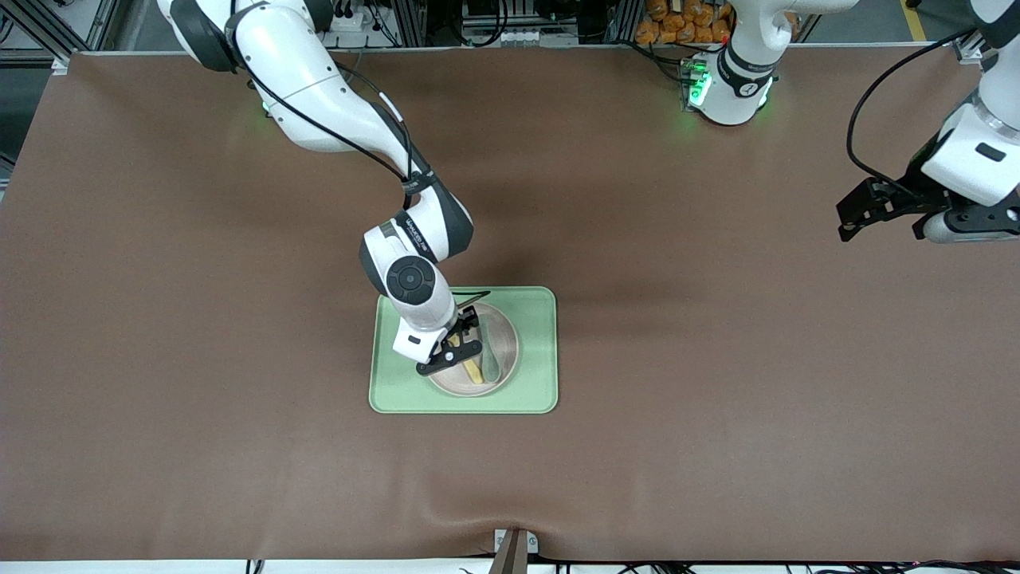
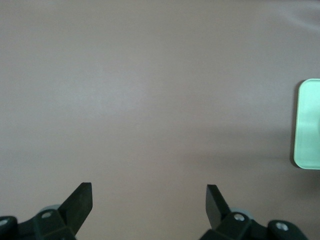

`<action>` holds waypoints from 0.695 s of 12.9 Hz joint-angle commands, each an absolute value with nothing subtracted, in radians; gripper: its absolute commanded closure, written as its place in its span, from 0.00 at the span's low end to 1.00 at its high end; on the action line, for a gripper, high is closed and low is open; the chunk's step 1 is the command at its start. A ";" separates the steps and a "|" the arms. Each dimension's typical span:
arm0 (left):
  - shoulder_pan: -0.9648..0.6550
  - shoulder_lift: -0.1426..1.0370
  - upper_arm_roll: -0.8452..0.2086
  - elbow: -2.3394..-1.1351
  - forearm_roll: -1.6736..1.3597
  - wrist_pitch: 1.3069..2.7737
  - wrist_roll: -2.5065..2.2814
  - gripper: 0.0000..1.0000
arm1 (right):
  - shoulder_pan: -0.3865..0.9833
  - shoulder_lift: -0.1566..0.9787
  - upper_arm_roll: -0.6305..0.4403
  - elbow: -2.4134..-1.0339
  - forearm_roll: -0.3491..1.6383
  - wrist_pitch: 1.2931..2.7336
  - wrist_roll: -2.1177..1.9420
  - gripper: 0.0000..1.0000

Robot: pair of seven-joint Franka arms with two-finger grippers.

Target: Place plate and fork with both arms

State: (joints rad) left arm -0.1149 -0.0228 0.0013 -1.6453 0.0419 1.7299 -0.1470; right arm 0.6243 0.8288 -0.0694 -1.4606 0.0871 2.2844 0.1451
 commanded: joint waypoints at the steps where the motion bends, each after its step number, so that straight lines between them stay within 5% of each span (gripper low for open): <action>1: -0.074 -0.018 -0.047 -1.618 0.032 1.729 -0.141 0.00 | 0.638 0.854 -0.078 -1.440 0.098 2.290 0.155 0.20; 2: -0.072 -0.015 -0.049 -1.608 0.031 1.727 -0.140 0.00 | 0.640 0.854 -0.078 -1.440 0.098 2.290 0.156 0.28; 6: -0.069 -0.015 -0.046 -1.606 0.029 1.727 -0.123 0.00 | 0.640 0.854 -0.078 -1.440 0.098 2.289 0.156 0.85; 9: -0.067 -0.018 -0.044 -1.598 0.026 1.727 -0.110 0.00 | 0.641 0.853 -0.078 -1.439 0.098 2.289 0.156 1.00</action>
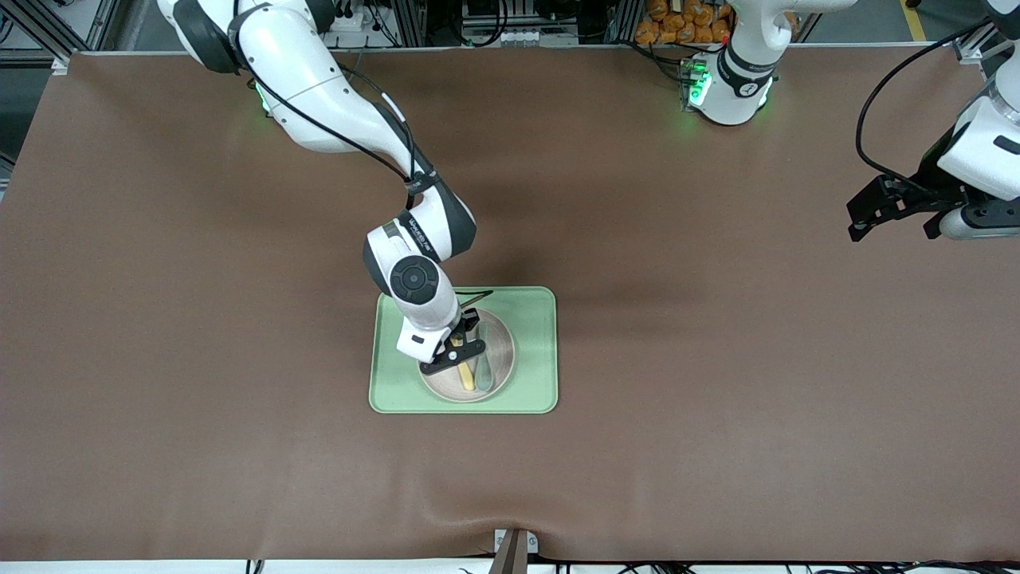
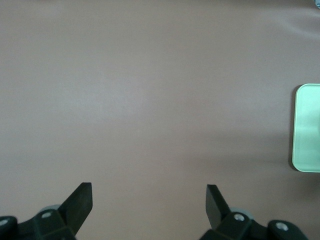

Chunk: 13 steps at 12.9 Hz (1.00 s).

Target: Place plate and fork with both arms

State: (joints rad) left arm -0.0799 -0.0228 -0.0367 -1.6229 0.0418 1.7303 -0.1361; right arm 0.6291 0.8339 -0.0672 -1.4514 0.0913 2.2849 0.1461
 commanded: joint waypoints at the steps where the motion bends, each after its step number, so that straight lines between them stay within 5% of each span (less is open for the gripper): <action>1: -0.067 -0.023 -0.043 -1.598 0.026 1.723 -0.103 0.00 | 0.643 0.853 -0.078 -1.439 0.098 2.289 0.156 1.00; 13: -0.068 -0.025 -0.002 -1.585 0.014 1.698 -0.090 0.00 | 0.658 0.746 -0.075 -1.439 0.098 2.199 0.216 1.00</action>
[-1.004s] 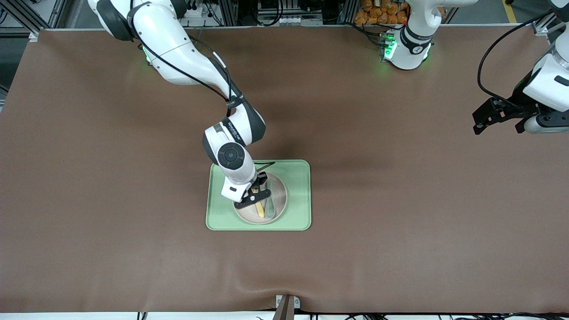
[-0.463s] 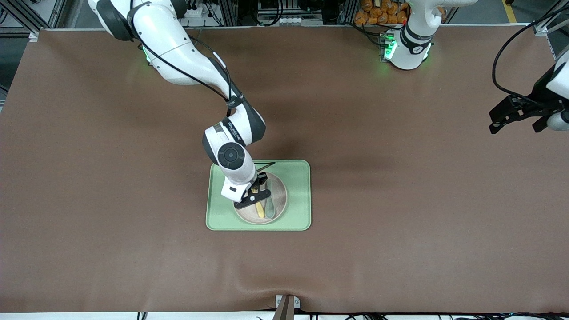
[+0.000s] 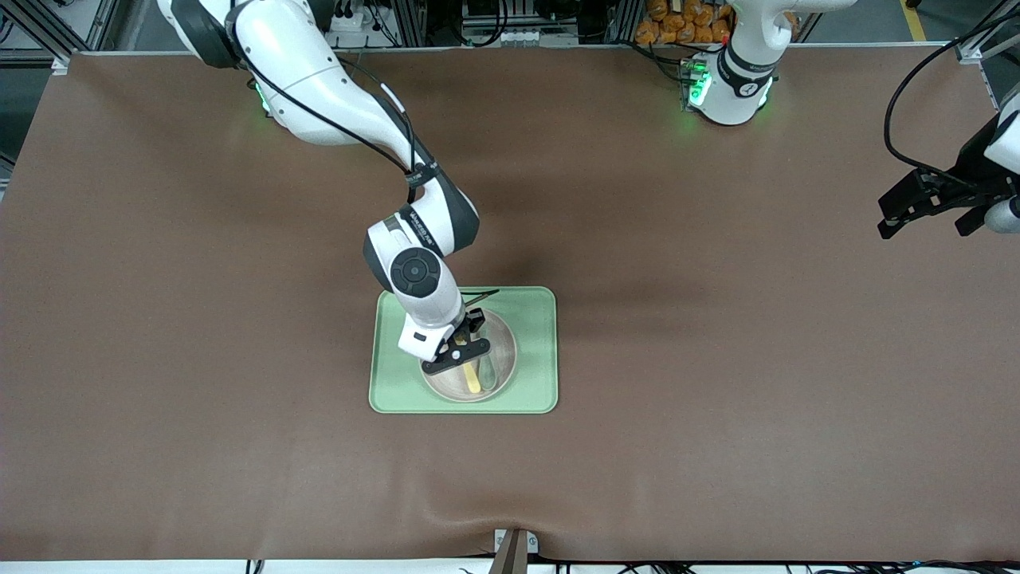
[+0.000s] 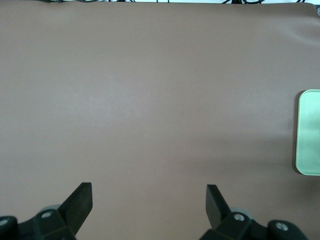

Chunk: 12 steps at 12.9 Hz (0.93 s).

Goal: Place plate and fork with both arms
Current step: 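Lift the fork out of the plate and move it beside the plate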

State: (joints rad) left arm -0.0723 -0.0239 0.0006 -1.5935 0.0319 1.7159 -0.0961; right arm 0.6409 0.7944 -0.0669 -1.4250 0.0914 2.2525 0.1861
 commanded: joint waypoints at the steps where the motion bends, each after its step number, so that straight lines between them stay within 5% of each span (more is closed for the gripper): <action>1: -0.067 -0.025 -0.002 -1.585 0.014 1.698 -0.089 0.00 | 0.654 0.729 -0.075 -1.440 0.098 2.191 0.216 1.00; 12: -0.066 -0.025 -0.002 -1.585 0.014 1.661 -0.089 0.00 | 0.494 0.657 -0.081 -1.634 0.100 2.204 0.367 1.00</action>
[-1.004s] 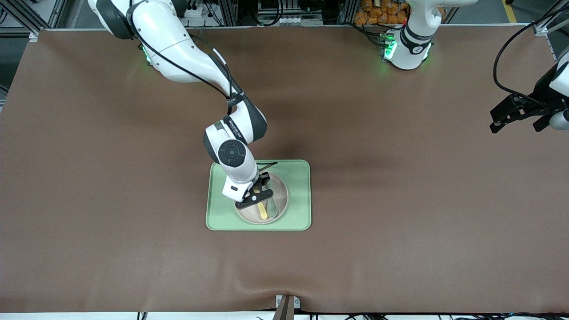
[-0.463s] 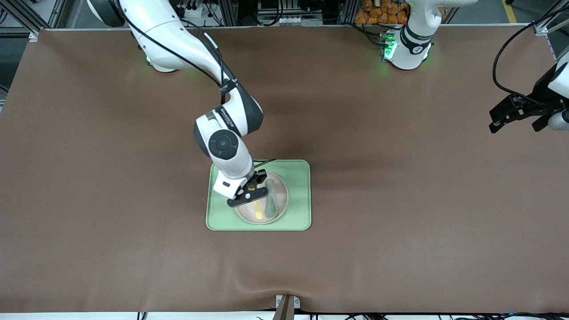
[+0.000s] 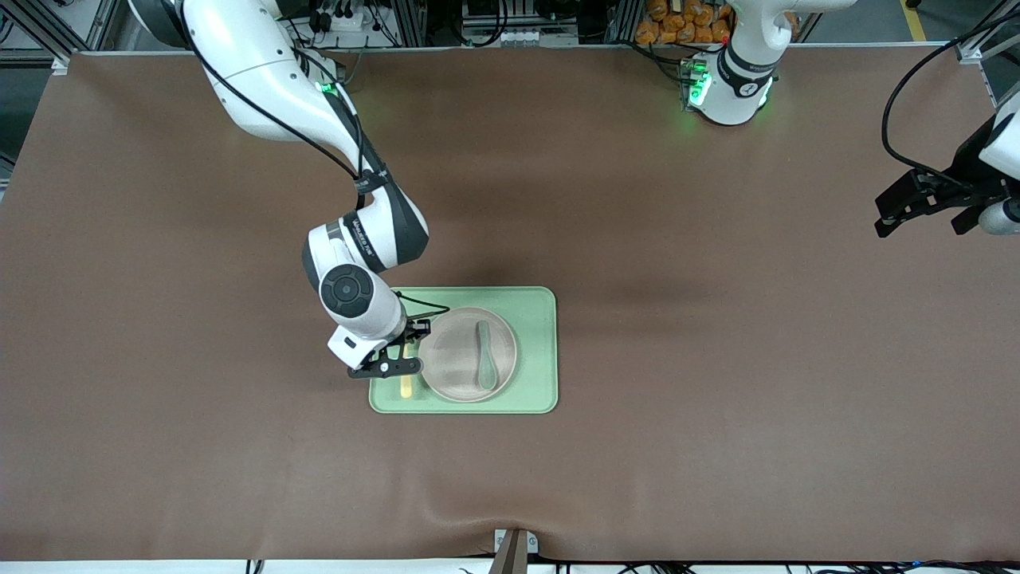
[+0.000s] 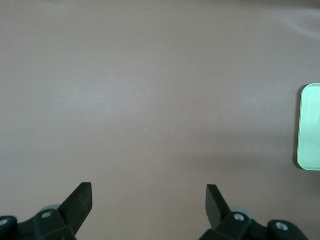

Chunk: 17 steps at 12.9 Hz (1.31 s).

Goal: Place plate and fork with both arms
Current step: 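Lift the fork out of the plate and move it beside the plate, then lower the fork onto the green tray and open the right gripper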

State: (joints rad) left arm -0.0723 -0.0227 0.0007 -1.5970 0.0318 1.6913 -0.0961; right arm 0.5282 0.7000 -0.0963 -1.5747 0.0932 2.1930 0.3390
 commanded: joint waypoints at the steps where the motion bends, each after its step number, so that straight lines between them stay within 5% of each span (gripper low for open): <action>1: -0.066 -0.025 -0.002 -1.586 0.014 1.661 -0.087 0.00 | 0.470 0.660 -0.080 -1.637 0.119 2.204 0.367 1.00; 17: -0.064 -0.002 -0.002 -1.586 0.015 1.661 -0.081 0.00 | 0.492 0.739 -0.080 -1.637 0.196 2.246 0.367 0.94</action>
State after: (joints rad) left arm -0.0720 -0.0065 0.0009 -1.5984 0.0318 1.6763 -0.0961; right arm 0.4921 0.7347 -0.0806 -1.6230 0.1785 2.2250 0.3596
